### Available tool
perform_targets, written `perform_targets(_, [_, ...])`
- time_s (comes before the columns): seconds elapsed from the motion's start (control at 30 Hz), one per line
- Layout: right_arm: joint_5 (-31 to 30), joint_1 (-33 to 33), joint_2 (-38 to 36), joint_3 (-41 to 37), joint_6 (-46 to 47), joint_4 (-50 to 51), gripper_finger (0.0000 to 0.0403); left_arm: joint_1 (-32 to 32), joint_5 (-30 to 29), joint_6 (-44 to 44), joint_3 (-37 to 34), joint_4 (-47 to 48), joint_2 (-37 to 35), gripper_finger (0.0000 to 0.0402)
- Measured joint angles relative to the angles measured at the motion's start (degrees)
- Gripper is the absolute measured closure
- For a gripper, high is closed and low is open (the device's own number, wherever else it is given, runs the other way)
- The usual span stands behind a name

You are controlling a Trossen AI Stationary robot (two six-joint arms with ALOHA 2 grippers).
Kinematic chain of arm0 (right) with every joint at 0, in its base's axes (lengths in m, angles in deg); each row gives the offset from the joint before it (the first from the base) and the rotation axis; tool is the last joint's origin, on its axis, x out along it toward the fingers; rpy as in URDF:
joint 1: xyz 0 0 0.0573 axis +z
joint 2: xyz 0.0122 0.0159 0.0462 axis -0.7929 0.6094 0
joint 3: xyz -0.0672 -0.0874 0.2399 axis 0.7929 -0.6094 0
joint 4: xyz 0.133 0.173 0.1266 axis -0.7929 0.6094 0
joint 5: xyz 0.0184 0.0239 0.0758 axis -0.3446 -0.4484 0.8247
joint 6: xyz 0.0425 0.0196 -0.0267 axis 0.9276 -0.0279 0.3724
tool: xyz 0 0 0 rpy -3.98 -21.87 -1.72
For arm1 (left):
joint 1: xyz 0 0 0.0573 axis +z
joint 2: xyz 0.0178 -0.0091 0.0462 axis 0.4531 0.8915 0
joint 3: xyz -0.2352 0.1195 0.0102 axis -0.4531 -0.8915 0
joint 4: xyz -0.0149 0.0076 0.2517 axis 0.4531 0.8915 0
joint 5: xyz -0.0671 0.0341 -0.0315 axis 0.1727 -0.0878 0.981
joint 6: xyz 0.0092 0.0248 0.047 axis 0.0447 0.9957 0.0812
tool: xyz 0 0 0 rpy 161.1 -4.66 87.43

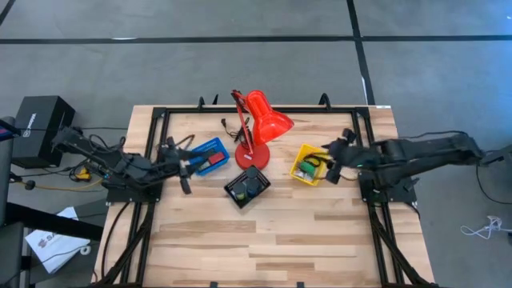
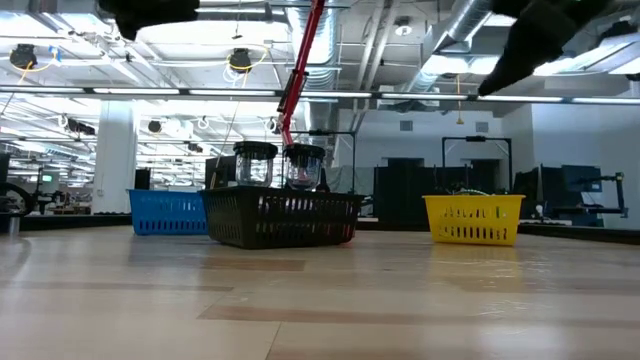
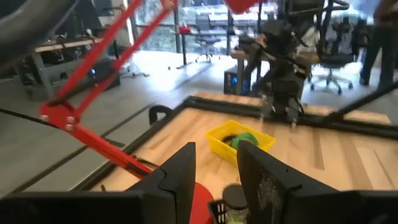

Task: Pick & Place Office items
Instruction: Return to home position

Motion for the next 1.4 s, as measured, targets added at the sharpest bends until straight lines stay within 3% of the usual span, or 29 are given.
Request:
perform_targets(0.13, [1.1, -0.8, -12.3, -10.6, -3.3, -17.0, 0.0221, -0.1, -0.3, 1.3, -4.1, -1.6, -4.6, 0.0289])
perform_targets(0.3, [4.5, -1.4, -21.6, -21.5, -9.4, -32.3, 0.0225, -0.1, -1.2, 3.5, -12.0, -7.7, -11.3, 0.0289])
perform_targets(0.47, [5.0, -1.5, -32.0, -27.1, -10.9, -36.9, 0.0226, -0.1, 1.5, 9.2, -17.4, -13.5, -16.5, 0.0289])
perform_targets(0.73, [6.8, 0.3, -45.5, -34.8, -15.0, -38.8, 0.0226, -0.1, 1.7, 10.6, -23.7, -16.6, -21.1, 0.0289])
perform_targets(0.83, [8.8, 1.0, -49.7, -37.4, -15.7, -38.7, 0.0226, -0.1, 1.8, 12.9, -26.6, -22.9, -22.1, 0.0289])
perform_targets(1.0, [9.0, 1.4, -49.6, -40.6, -17.0, -43.2, 0.0226, 0.0, 4.8, 19.0, -30.1, -33.7, -22.2, 0.0289])
perform_targets(1.4, [8.7, 1.4, -47.2, -44.6, -14.5, -44.8, 0.0226, 0.0, 5.8, 19.4, -30.2, -34.7, -21.4, 0.0289])
